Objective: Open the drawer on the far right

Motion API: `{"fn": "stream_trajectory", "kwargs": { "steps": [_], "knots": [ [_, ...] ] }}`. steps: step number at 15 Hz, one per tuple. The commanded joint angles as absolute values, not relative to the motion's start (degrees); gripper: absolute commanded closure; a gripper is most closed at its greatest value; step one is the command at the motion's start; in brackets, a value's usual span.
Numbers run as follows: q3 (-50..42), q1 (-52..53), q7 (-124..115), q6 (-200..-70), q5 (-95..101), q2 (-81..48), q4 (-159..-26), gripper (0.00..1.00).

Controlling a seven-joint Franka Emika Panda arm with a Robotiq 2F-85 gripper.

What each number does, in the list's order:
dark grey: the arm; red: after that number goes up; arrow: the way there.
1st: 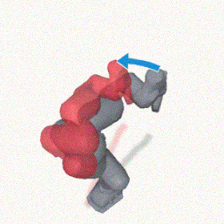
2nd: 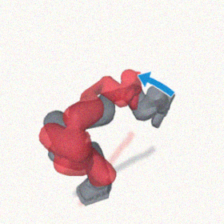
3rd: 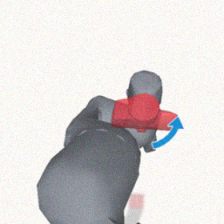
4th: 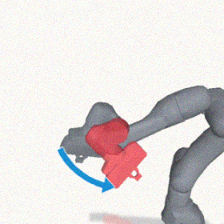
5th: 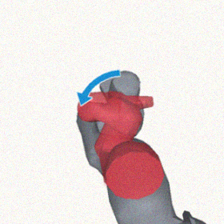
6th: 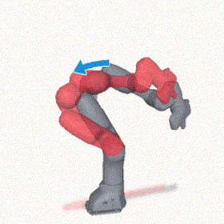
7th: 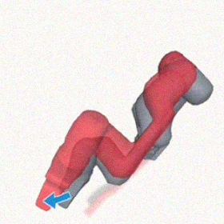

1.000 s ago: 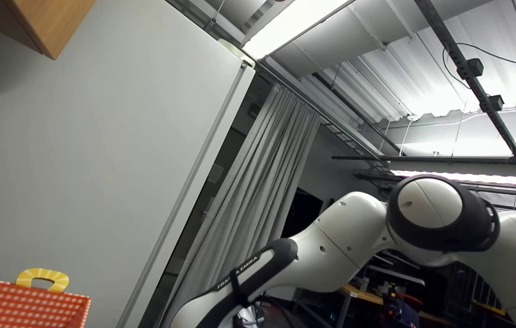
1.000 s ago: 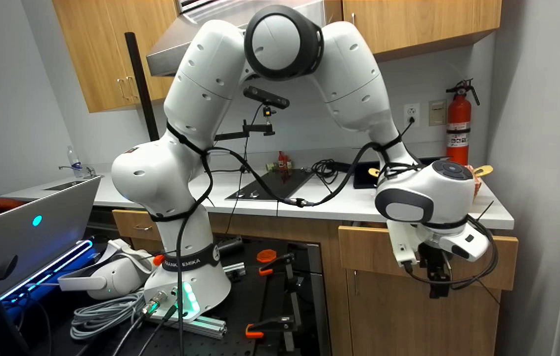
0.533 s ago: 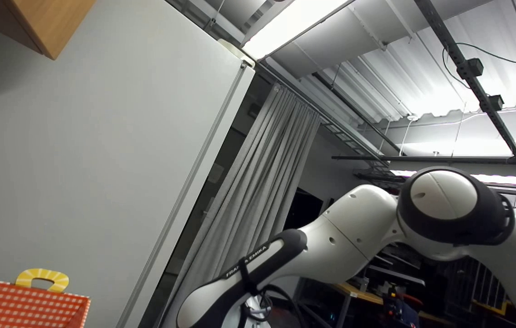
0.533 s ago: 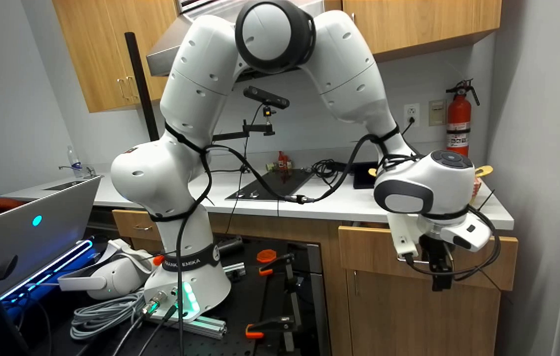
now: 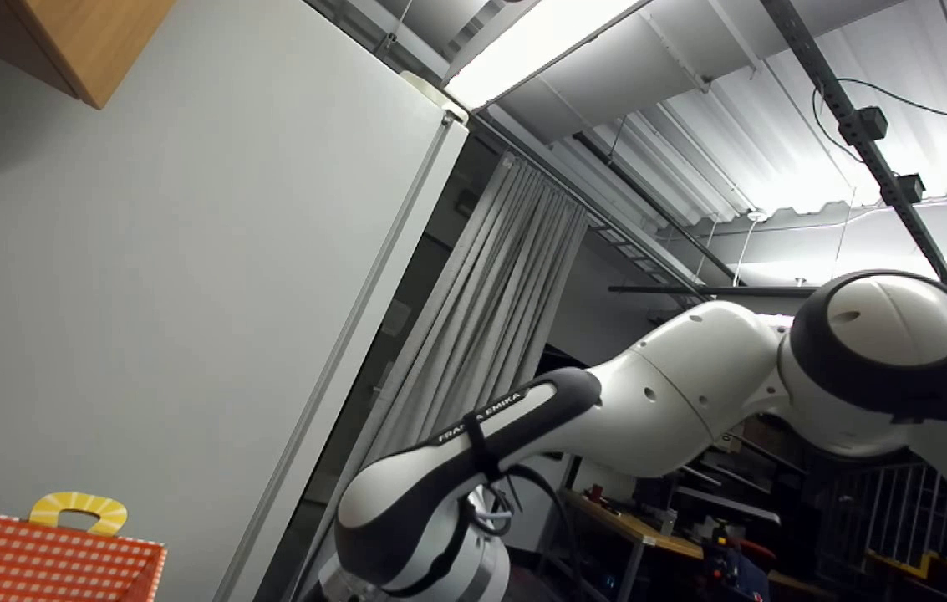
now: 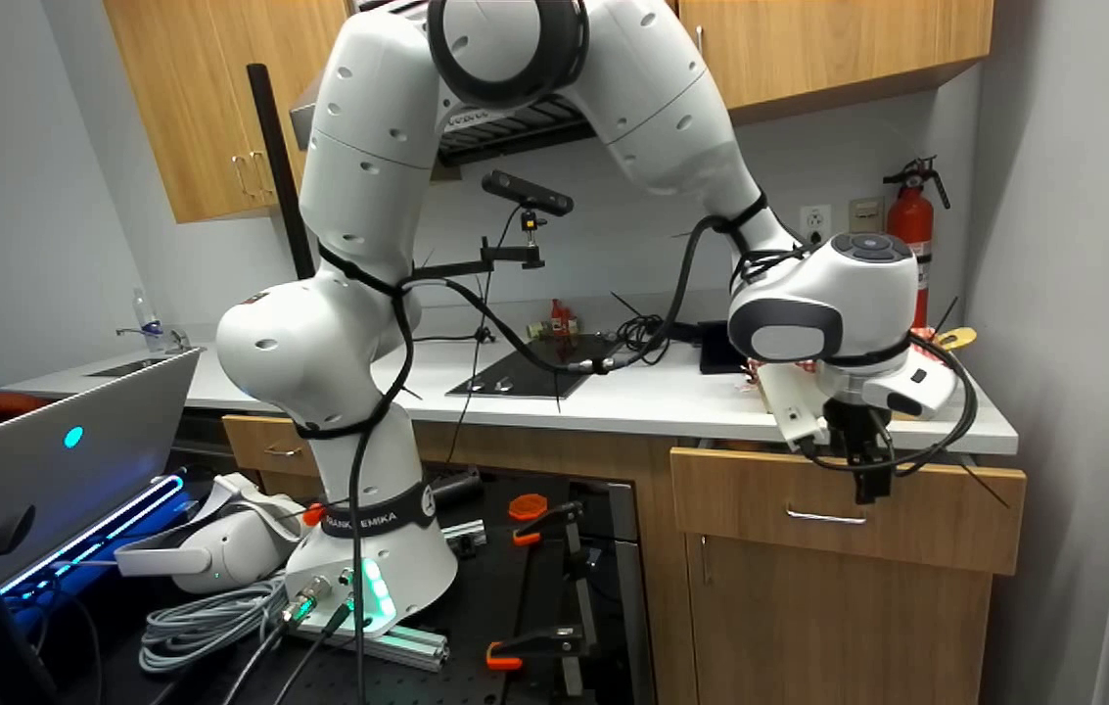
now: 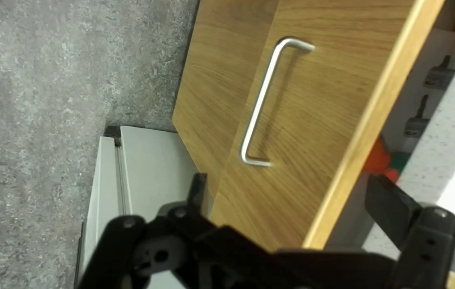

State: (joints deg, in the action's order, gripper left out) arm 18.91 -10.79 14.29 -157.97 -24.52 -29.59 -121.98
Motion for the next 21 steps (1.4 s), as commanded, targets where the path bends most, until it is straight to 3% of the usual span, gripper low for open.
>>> {"fn": "stream_trajectory", "kwargs": {
  "steps": [1,2,11,13,21],
  "knots": [
    [22.2,-11.7,17.0,-158.3,-28.2,-26.9,-123.8,0.25],
    [22.6,-11.5,17.3,-158.1,-28.6,-26.8,-123.7,0.26],
    [24.9,-10.4,18.0,-158.7,-29.9,-27.0,-123.3,0.96],
    [25.0,-10.2,18.2,-158.9,-29.8,-27.6,-123.0,1.00],
    [23.9,-8.1,16.8,-158.5,-28.2,-30.7,-122.2,1.00]
  ]
}}
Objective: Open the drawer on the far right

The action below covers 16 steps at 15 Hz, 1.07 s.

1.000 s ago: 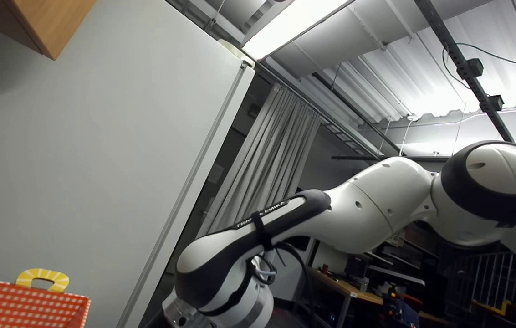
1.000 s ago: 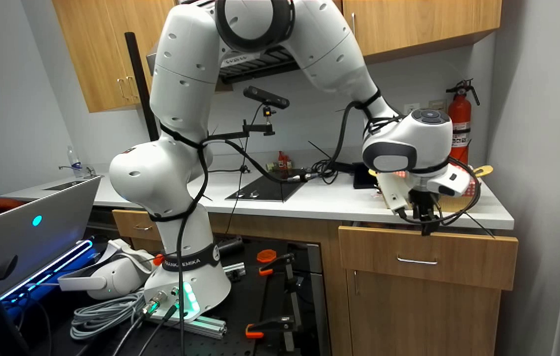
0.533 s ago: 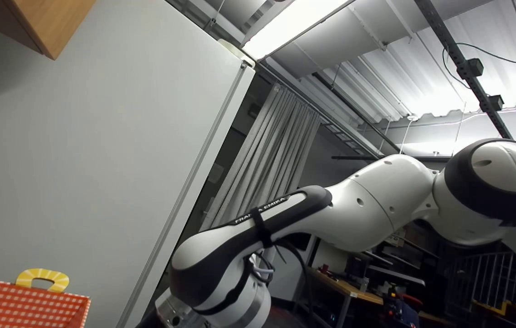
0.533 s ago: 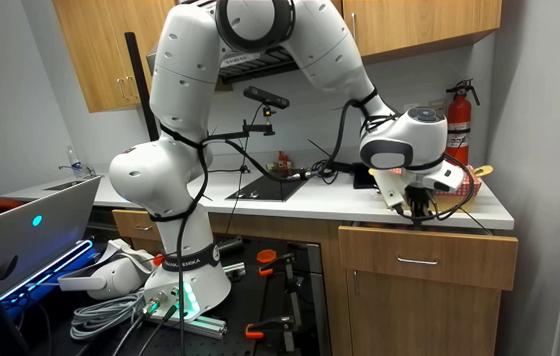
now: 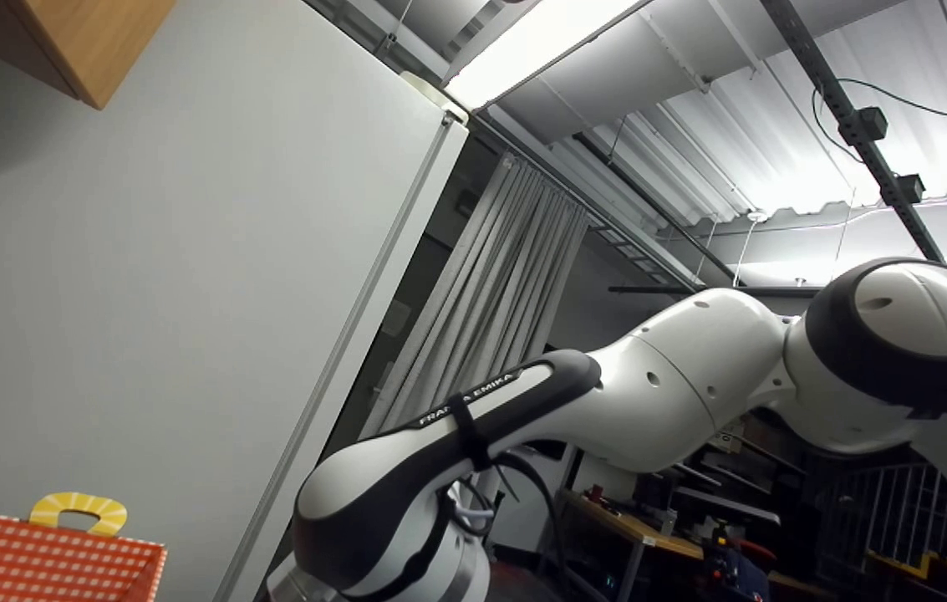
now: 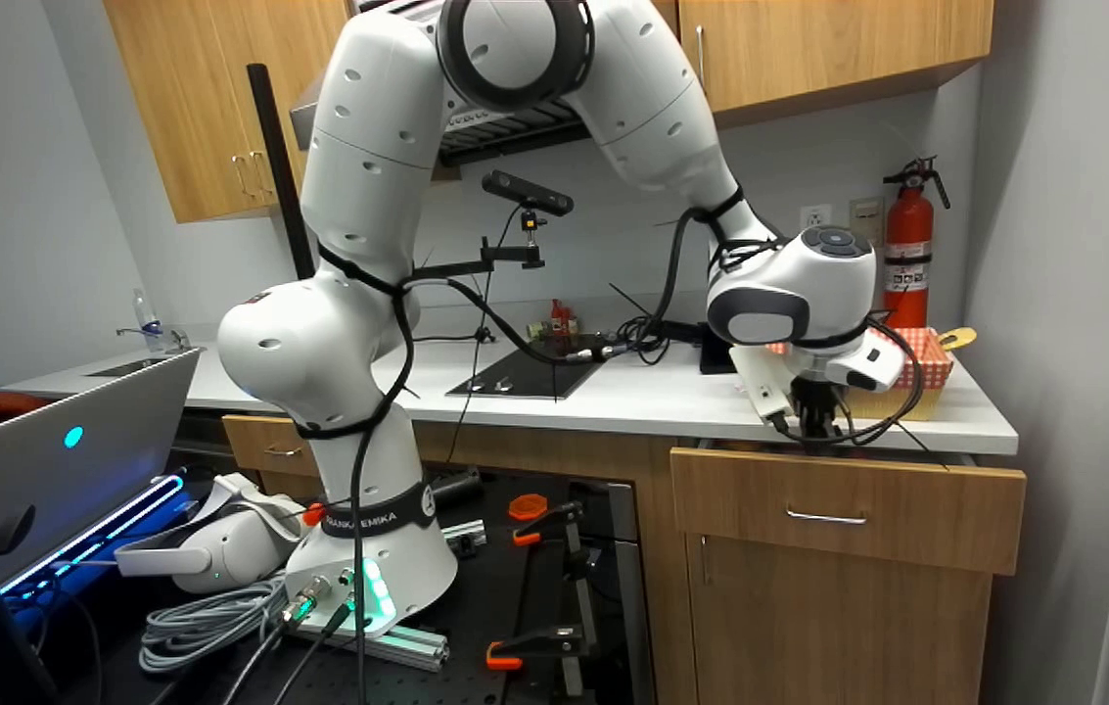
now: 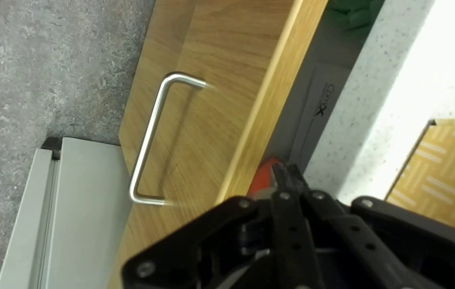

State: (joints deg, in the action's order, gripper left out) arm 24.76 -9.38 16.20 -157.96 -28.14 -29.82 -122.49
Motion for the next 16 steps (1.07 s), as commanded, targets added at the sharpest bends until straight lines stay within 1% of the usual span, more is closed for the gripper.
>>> {"fn": "stream_trajectory", "kwargs": {
  "steps": [1,9,16],
  "knots": [
    [23.7,-7.8,16.6,-158.5,-27.9,-31.0,-122.2,1.00],
    [20.6,-7.0,15.5,-157.8,-25.4,-30.0,-123.3,1.00],
    [13.0,-5.7,13.2,-158.0,-18.7,-26.9,-127.0,1.00]
  ]
}}
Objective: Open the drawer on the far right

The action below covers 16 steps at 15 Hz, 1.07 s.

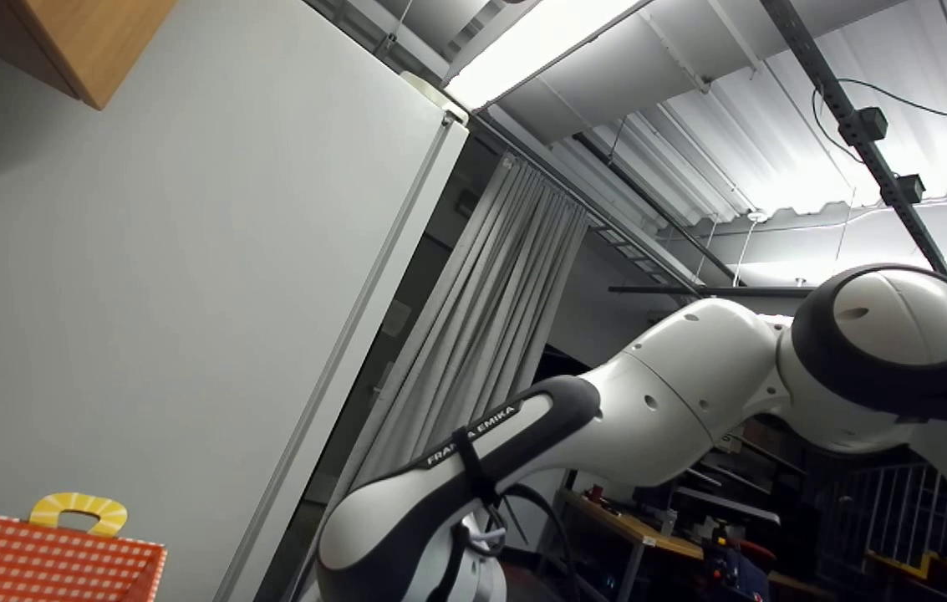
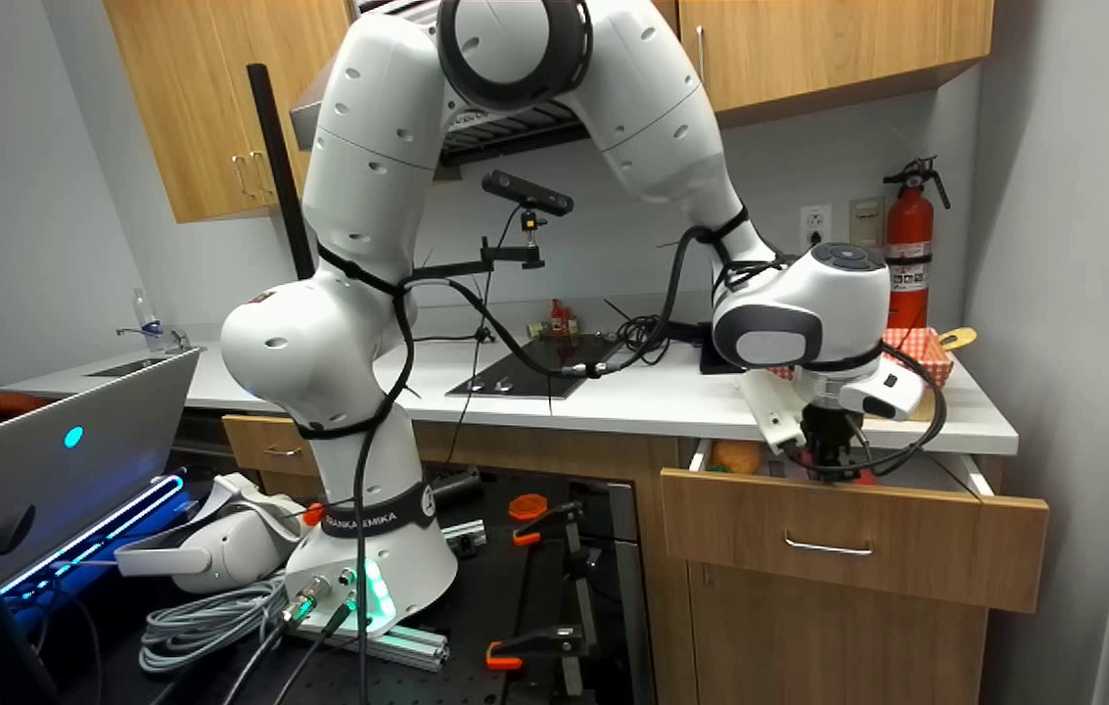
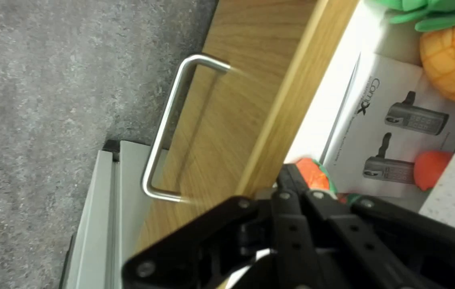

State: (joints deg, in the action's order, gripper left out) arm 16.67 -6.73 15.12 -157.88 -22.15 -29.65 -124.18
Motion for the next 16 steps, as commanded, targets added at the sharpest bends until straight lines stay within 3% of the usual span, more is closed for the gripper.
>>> {"fn": "stream_trajectory", "kwargs": {
  "steps": [1,16],
  "knots": [
    [12.2,-5.7,13.1,-158.1,-18.0,-26.3,-127.5,1.00],
    [3.1,-5.1,10.7,-158.1,-8.3,-18.5,-135.6,1.00]
  ]
}}
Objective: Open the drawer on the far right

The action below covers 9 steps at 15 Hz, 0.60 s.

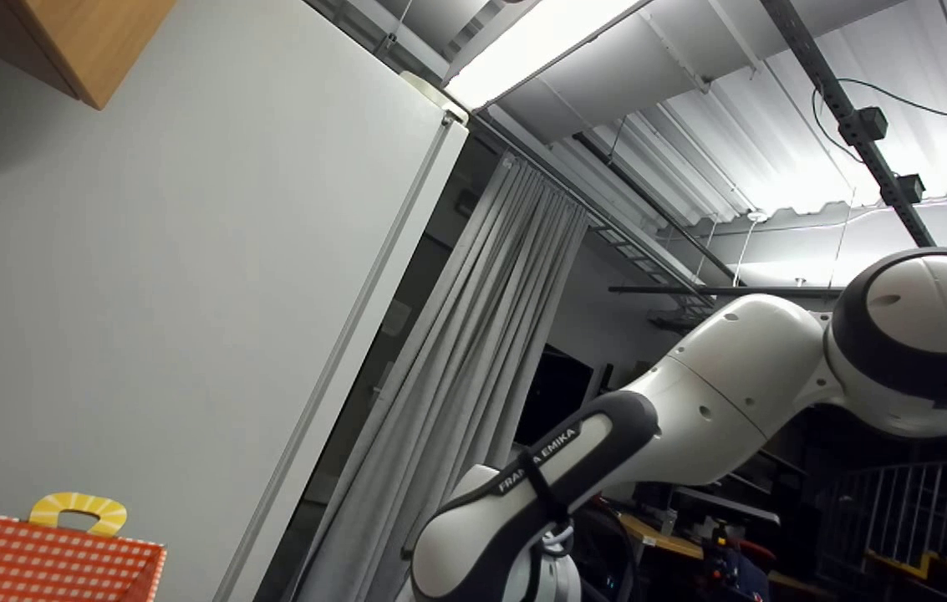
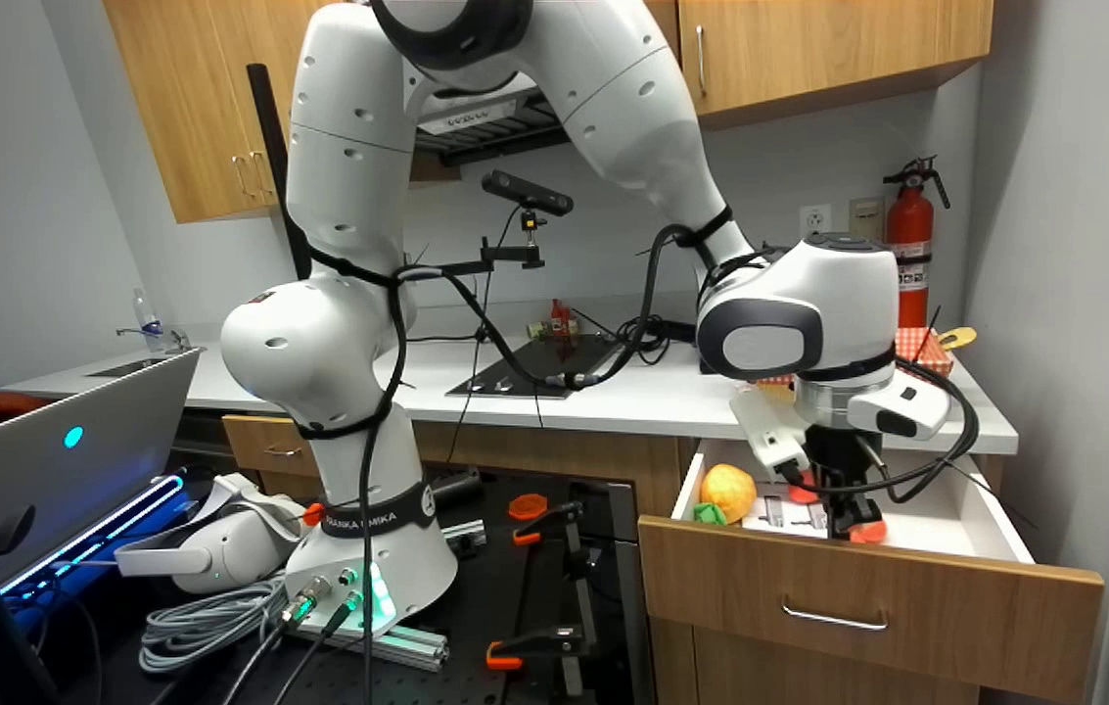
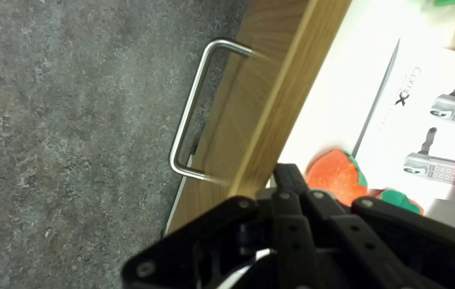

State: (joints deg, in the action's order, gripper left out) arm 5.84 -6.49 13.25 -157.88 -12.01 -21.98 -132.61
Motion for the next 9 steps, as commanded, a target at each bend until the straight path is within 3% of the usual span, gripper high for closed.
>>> {"fn": "stream_trajectory", "kwargs": {
  "steps": [1,9],
  "knots": [
    [2.3,-4.9,10.3,-158.1,-7.0,-18.1,-136.0,1.00],
    [-5.2,-3.4,4.9,-158.0,3.8,-17.9,-137.6,1.00]
  ]
}}
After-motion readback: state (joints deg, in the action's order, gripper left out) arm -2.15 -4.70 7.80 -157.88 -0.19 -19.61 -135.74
